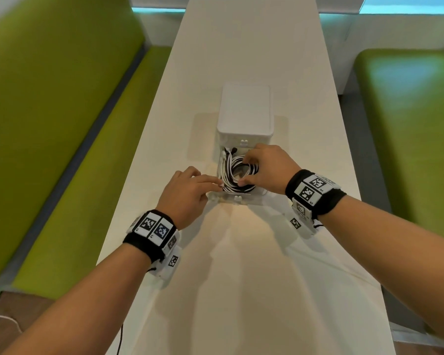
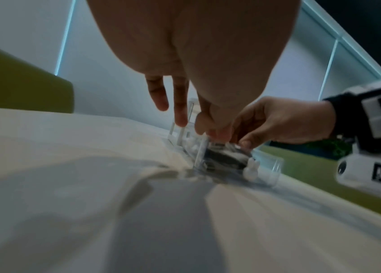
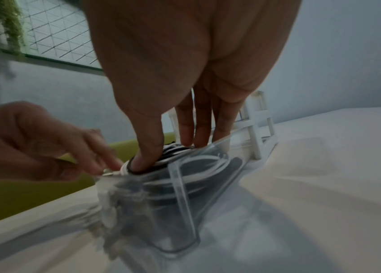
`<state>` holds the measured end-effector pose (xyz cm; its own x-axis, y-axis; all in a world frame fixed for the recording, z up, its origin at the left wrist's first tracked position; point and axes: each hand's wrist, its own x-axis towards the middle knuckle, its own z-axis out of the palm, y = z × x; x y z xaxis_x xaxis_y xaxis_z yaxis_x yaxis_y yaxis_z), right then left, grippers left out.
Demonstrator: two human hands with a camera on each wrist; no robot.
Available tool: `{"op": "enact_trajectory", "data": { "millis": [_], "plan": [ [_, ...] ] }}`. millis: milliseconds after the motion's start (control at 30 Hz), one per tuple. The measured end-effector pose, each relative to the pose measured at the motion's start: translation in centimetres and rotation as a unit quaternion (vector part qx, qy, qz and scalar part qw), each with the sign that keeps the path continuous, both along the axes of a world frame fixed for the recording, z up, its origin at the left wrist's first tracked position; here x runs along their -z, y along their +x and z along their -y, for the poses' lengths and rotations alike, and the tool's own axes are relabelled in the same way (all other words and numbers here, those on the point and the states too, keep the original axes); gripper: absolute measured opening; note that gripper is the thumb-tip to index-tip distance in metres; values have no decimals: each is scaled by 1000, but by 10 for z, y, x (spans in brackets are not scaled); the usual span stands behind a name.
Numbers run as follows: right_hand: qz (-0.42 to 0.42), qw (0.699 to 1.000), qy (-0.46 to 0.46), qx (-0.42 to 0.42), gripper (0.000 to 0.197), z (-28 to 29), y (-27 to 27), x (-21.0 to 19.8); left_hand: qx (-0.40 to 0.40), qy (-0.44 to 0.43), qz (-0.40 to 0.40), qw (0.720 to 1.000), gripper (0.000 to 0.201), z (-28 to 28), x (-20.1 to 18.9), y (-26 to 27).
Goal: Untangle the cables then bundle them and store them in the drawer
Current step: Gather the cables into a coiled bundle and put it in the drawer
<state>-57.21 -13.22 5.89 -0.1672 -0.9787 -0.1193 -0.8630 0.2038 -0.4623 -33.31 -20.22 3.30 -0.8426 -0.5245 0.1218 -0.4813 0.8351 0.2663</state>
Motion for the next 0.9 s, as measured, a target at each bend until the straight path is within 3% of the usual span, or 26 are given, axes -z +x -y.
{"op": "enact_trajectory", "data": {
  "millis": [167, 267, 333, 400, 467, 500, 567, 633, 700, 800, 900],
  "plan": [
    [4, 1000, 5, 22, 63, 7, -1, 5, 7, -55, 97, 994, 41, -9, -12, -10],
    [-20, 999, 24, 16, 68, 9, 2, 7, 5, -30, 155, 987, 37, -11, -18, -24],
    [-37, 999, 37, 6, 64, 10, 2, 8, 11, 5, 154, 988, 33, -5, -24, -29],
    [-53, 998, 43, -8, 58, 11, 3, 7, -5, 53, 76, 996, 31, 1, -26, -29],
    [-61, 997, 34, -15, 55, 11, 4, 8, -15, 99, 2, 995, 51, -2, -24, -30],
    [-59, 998, 27, -15, 54, 11, 4, 8, -8, 122, 16, 992, 68, -8, -21, -33],
    [-53, 998, 15, -14, 55, 10, 4, 7, 3, 107, 120, 987, 94, -20, -10, -43],
    [-51, 999, 11, -15, 58, 9, 4, 6, 2, 38, 207, 978, 101, -30, 5, -53],
    [-41, 999, 9, -16, 60, 5, 3, 7, -13, 11, 229, 973, 96, -35, 13, -59],
    [-15, 1000, 3, -23, 60, -1, 0, 6, -24, 18, 201, 979, 85, -35, 19, -61],
    [-24, 999, -13, -32, 40, -1, -1, -2, -1, 36, 189, 981, 77, -27, 17, -58]
  ]
}}
